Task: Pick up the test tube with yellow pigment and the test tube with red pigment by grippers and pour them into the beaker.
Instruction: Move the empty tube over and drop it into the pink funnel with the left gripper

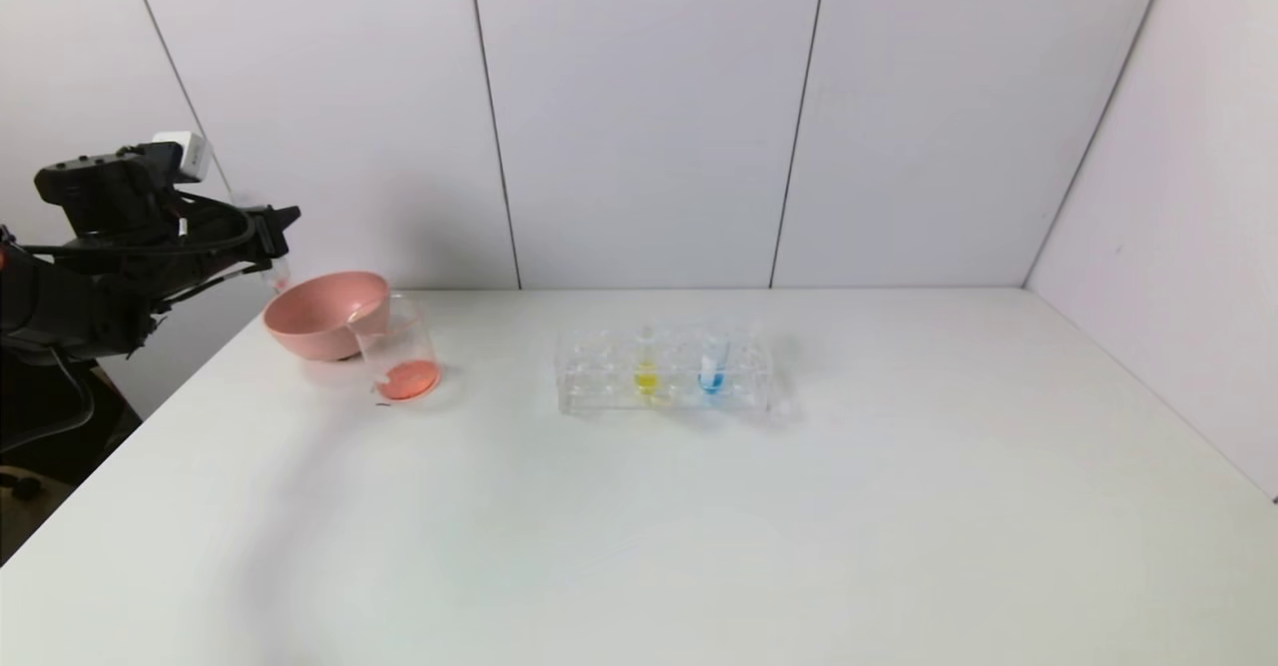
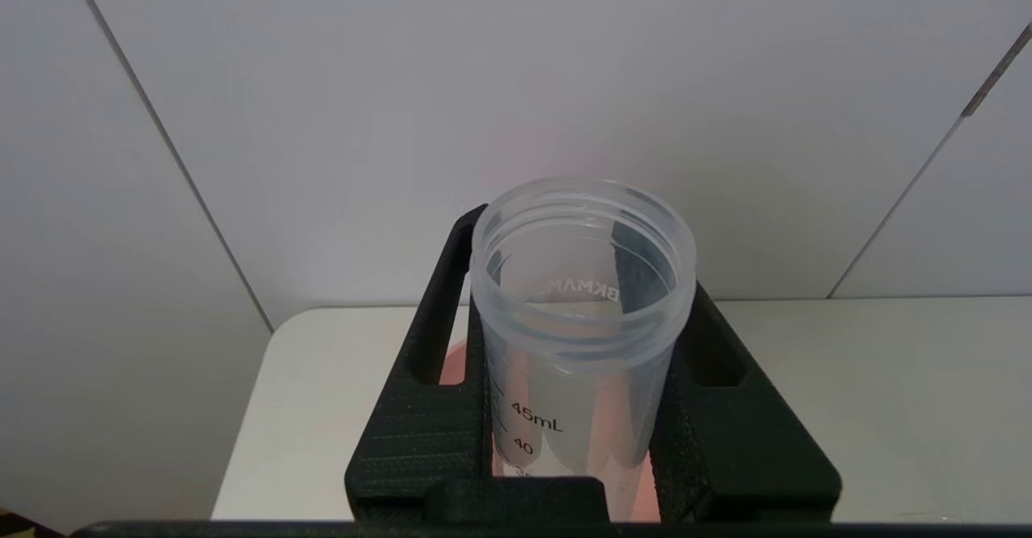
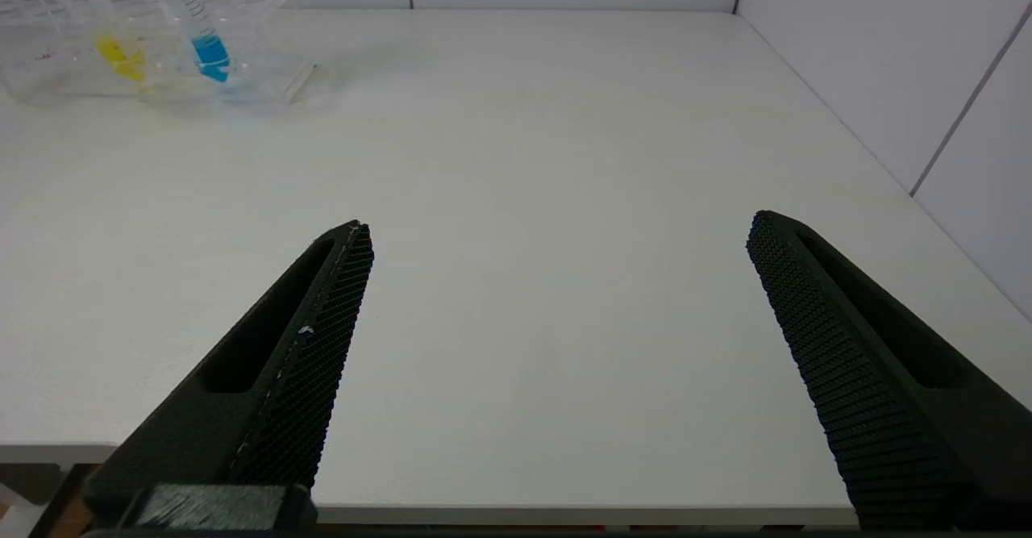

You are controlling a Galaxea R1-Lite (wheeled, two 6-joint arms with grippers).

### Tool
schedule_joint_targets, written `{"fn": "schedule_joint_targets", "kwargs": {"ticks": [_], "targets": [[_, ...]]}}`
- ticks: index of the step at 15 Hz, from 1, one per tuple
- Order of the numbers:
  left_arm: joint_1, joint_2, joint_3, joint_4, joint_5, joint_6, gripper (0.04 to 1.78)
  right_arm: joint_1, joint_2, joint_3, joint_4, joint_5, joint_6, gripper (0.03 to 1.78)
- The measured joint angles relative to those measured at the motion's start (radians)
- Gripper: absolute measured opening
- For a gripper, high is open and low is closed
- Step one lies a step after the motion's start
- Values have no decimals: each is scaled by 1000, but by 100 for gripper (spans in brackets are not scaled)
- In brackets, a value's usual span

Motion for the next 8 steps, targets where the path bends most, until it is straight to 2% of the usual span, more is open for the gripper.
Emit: {"fn": "schedule_joint_targets", "kwargs": {"ticks": [4, 8], "targets": [[14, 79, 26, -80, -1, -9, 53, 0, 0, 0, 0, 0, 0, 170], [14, 130, 7, -83, 0, -7, 53, 0, 0, 0, 0, 0, 0, 170]]}}
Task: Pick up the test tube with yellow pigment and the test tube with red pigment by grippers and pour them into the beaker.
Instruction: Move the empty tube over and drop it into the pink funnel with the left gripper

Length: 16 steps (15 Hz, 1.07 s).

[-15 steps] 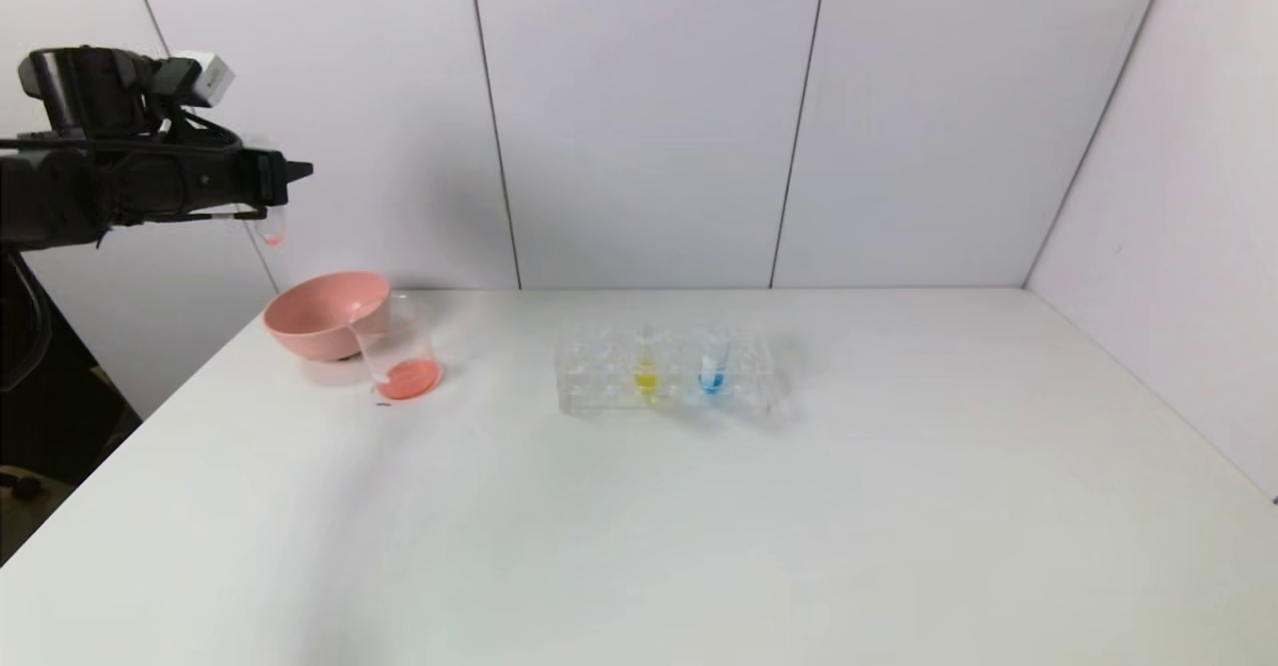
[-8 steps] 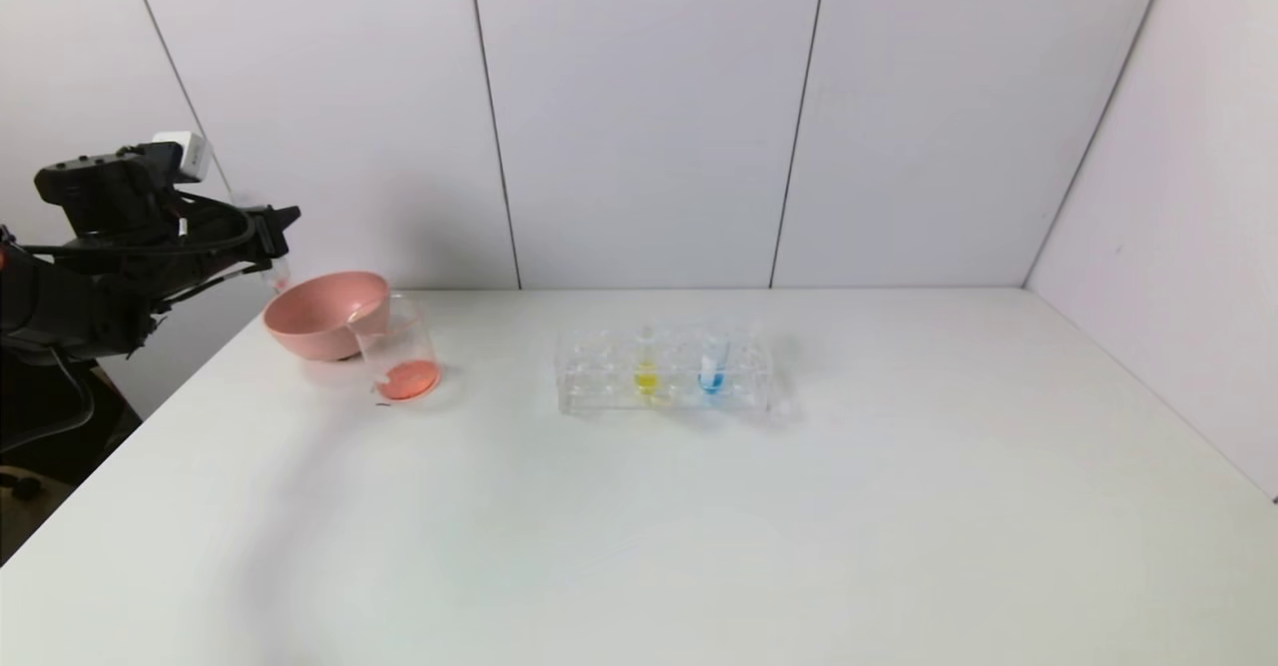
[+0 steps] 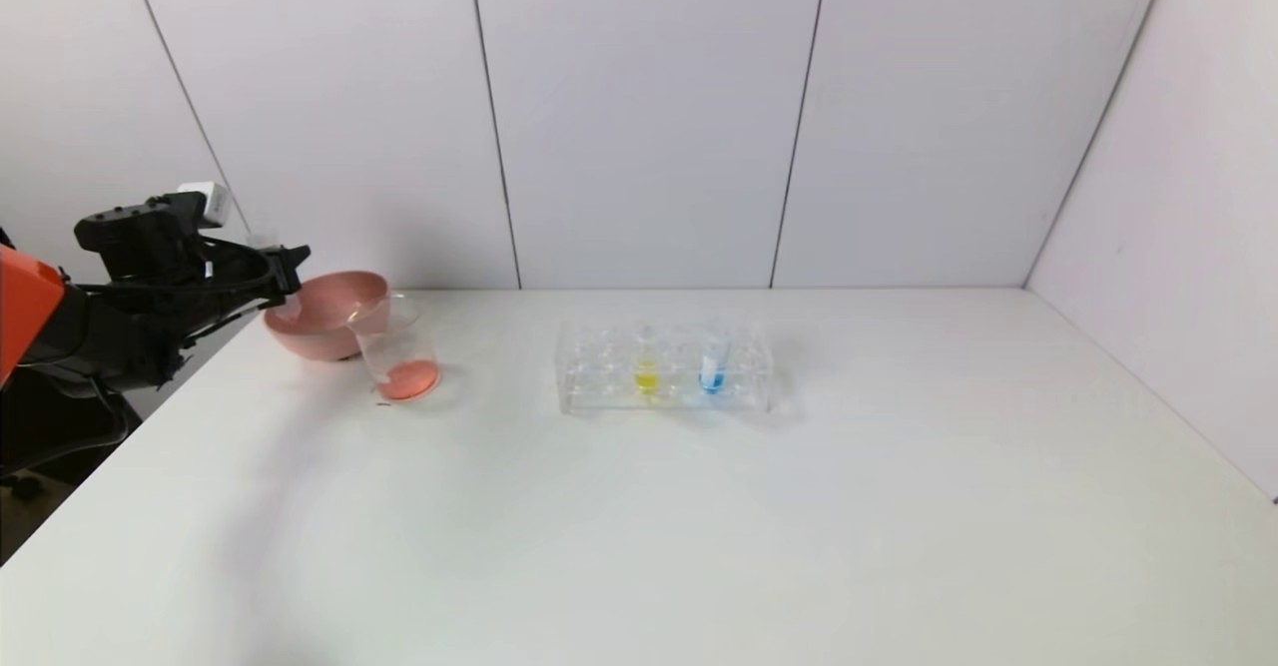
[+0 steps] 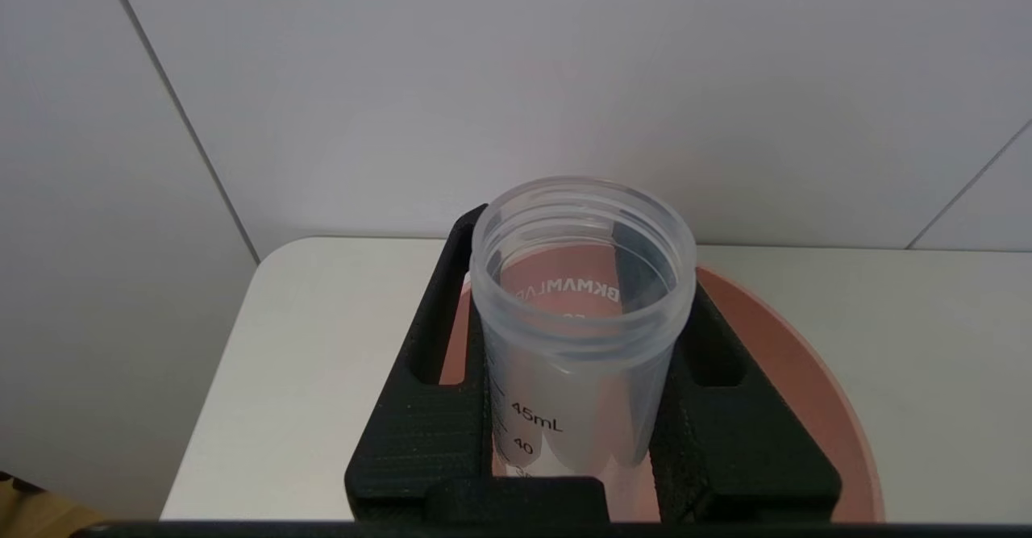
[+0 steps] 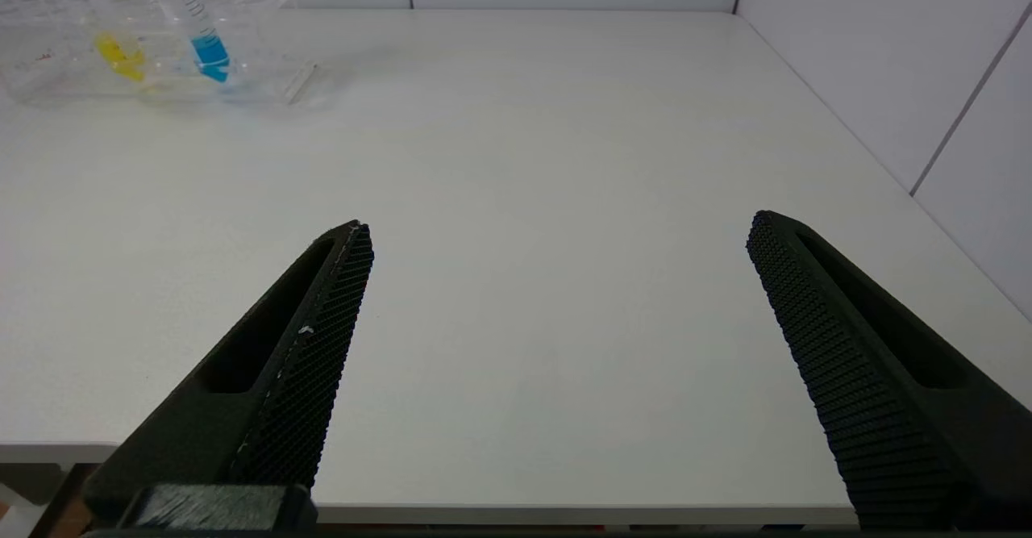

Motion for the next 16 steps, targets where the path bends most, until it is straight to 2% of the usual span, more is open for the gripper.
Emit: {"fn": "schedule_joint_targets", "kwargs": {"ticks": [16], "targets": [[-7, 68, -66, 26, 2, -4, 53, 0, 0, 0, 0, 0, 0, 170]]}}
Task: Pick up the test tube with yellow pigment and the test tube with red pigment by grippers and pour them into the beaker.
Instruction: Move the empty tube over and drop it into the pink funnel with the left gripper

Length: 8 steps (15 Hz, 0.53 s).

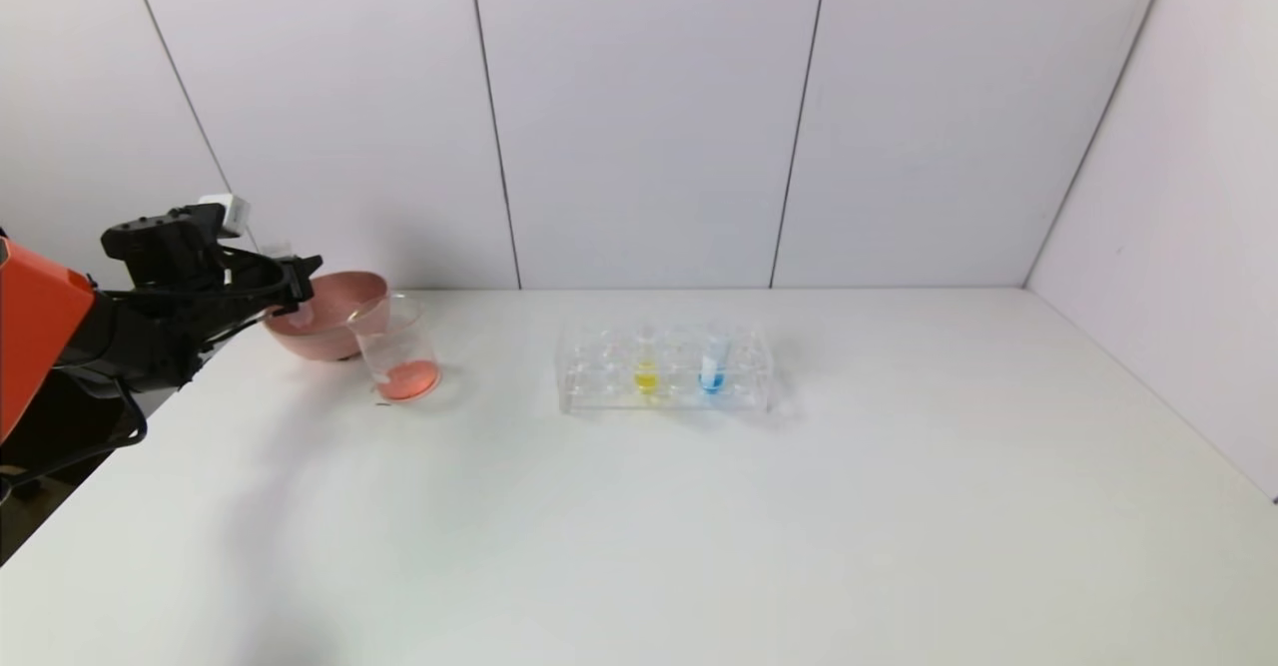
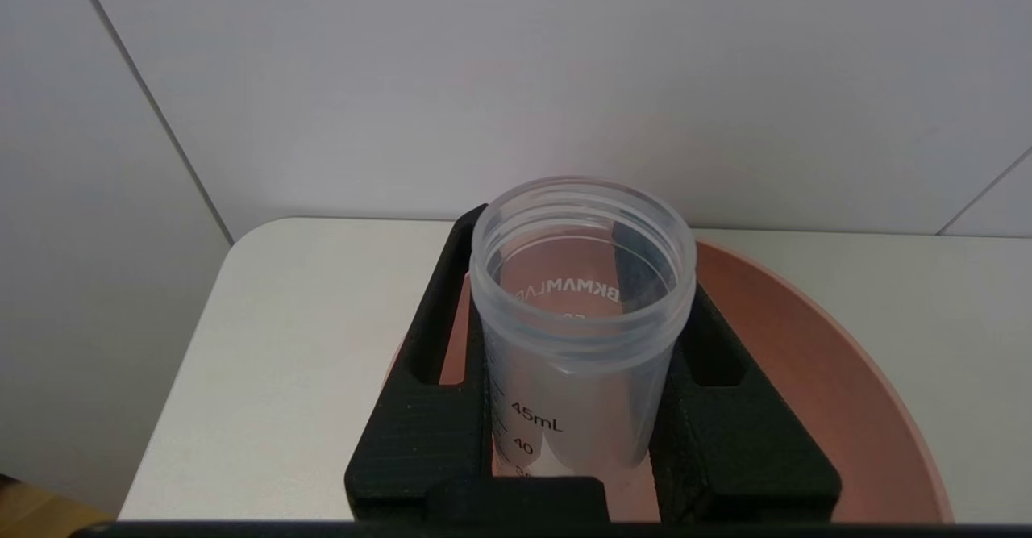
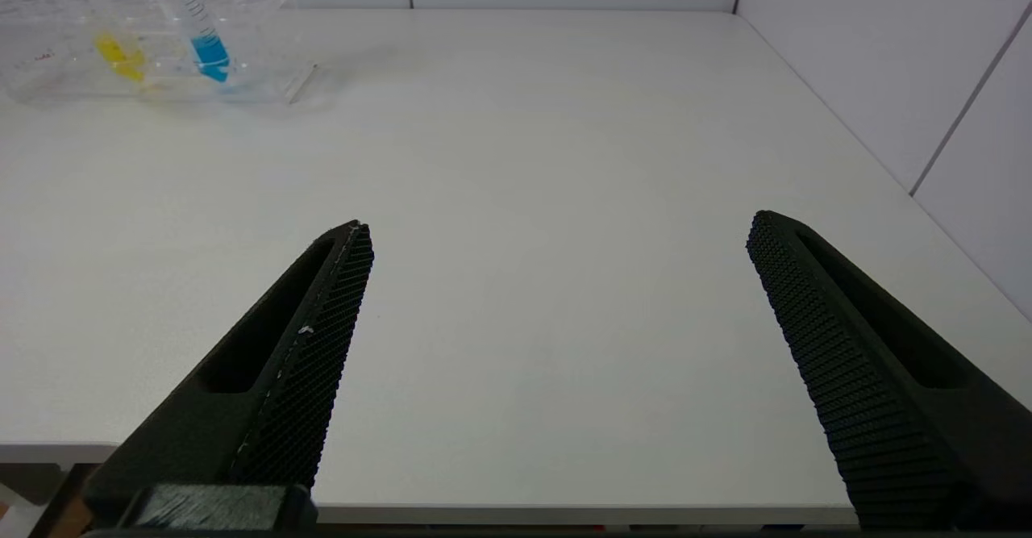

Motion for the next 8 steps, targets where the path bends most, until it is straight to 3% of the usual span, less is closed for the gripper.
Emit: {"fn": "schedule_joint_targets", "kwargs": {"ticks": [8], "targets": [[2, -7, 0, 4, 10, -5, 58, 0, 0, 0, 0, 0, 0, 170]]}}
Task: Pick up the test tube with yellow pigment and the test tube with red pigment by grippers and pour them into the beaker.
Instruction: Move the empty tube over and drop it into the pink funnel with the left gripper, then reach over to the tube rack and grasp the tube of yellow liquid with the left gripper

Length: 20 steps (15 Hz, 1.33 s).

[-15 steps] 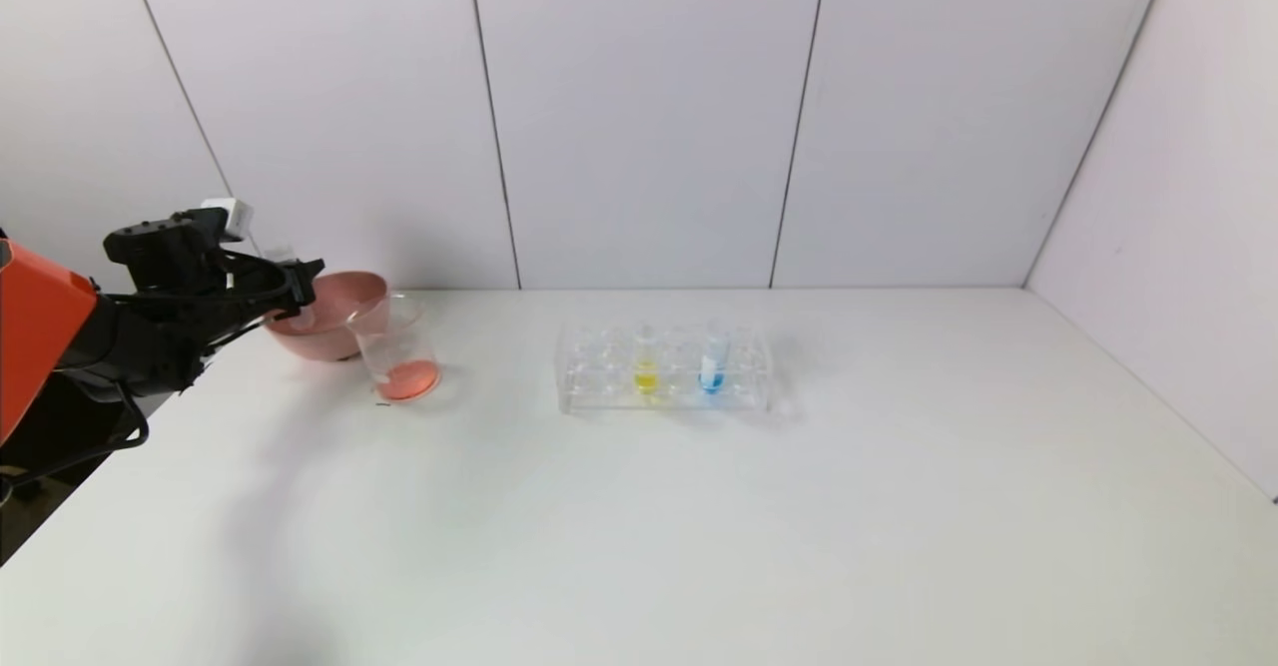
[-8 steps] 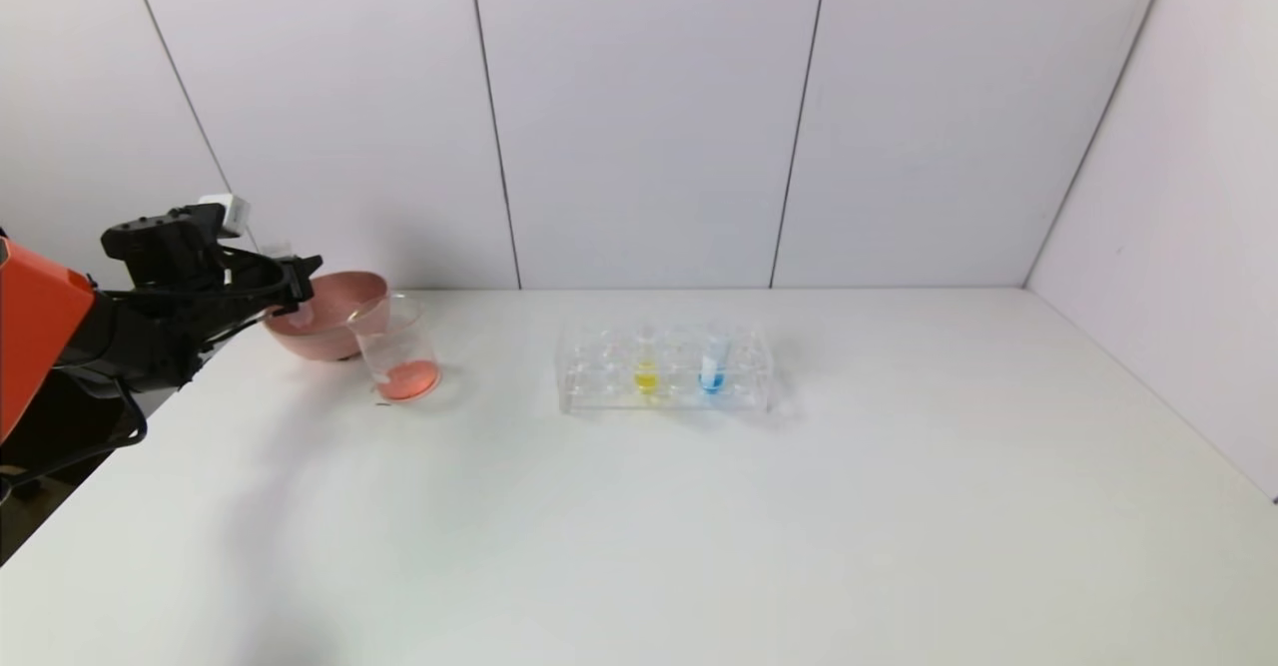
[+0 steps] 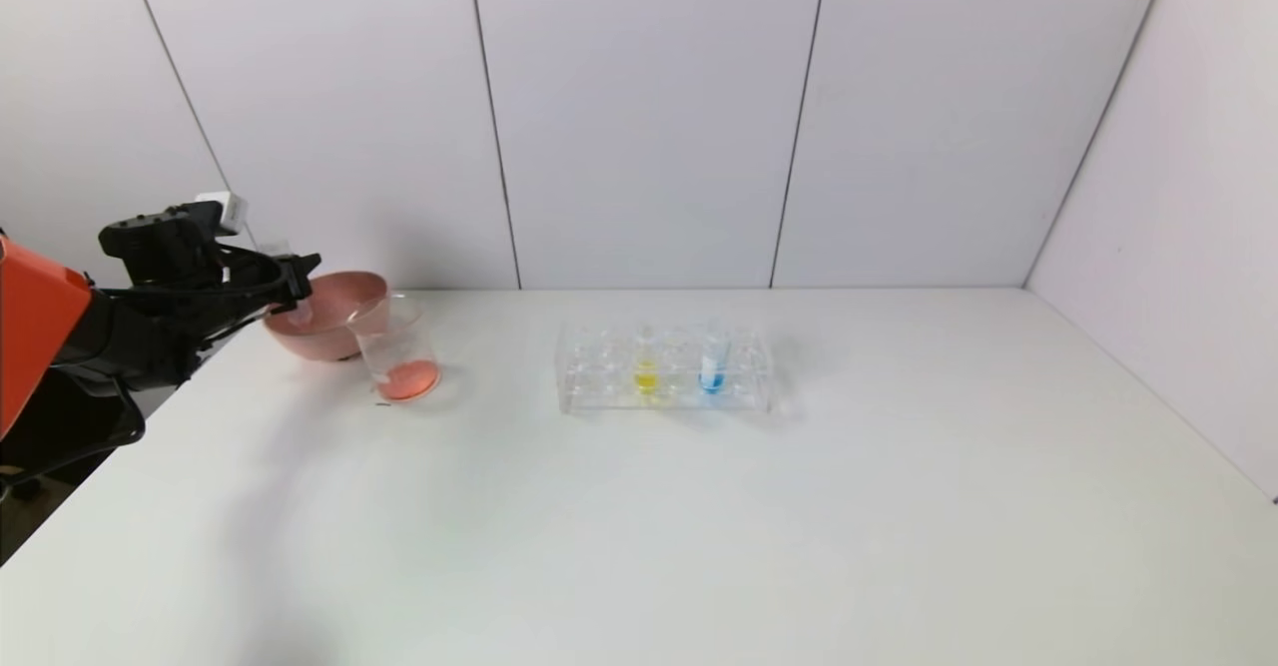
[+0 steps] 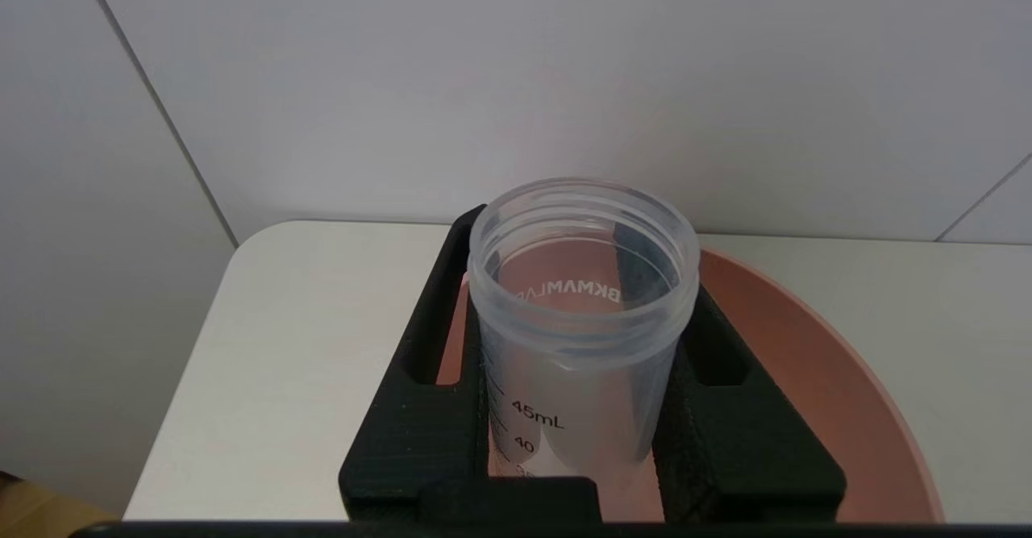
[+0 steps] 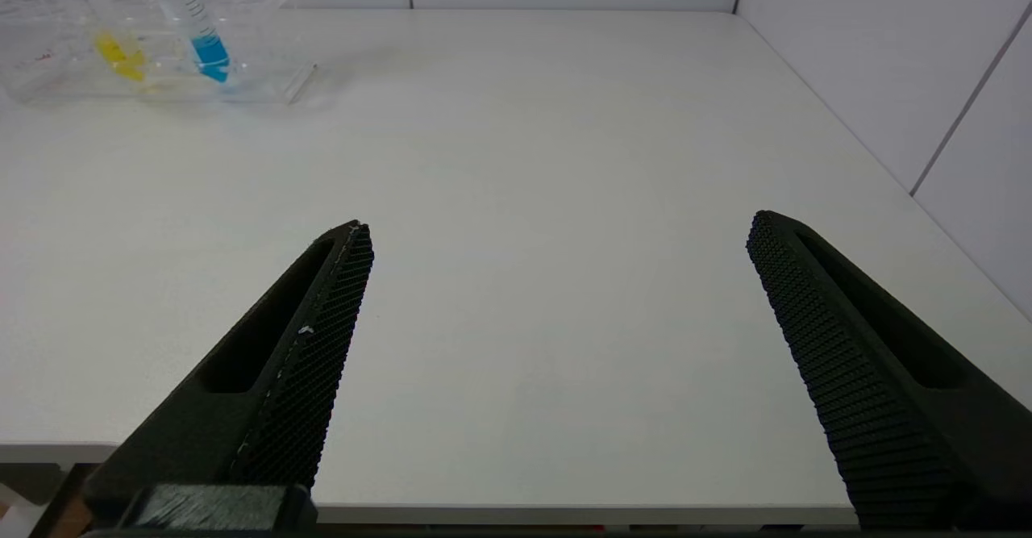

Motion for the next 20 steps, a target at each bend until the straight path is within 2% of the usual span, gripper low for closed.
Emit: {"fn": "schedule_joint_targets", "kwargs": {"ticks": [2, 7, 10, 12, 20], "targets": [[-1, -4, -5, 17, 4, -1, 72, 0, 0, 0, 0, 0, 0, 170], [-1, -9, -9, 13, 6, -1, 146, 0, 0, 0, 0, 0, 0, 170], [-2, -26, 3, 4, 6, 3, 173, 0, 0, 0, 0, 0, 0, 170], [-12, -56, 29, 1, 6, 9, 178, 0, 0, 0, 0, 0, 0, 170], [-81, -274, 231, -21, -6, -1, 178, 0, 0, 0, 0, 0, 0, 170]]}}
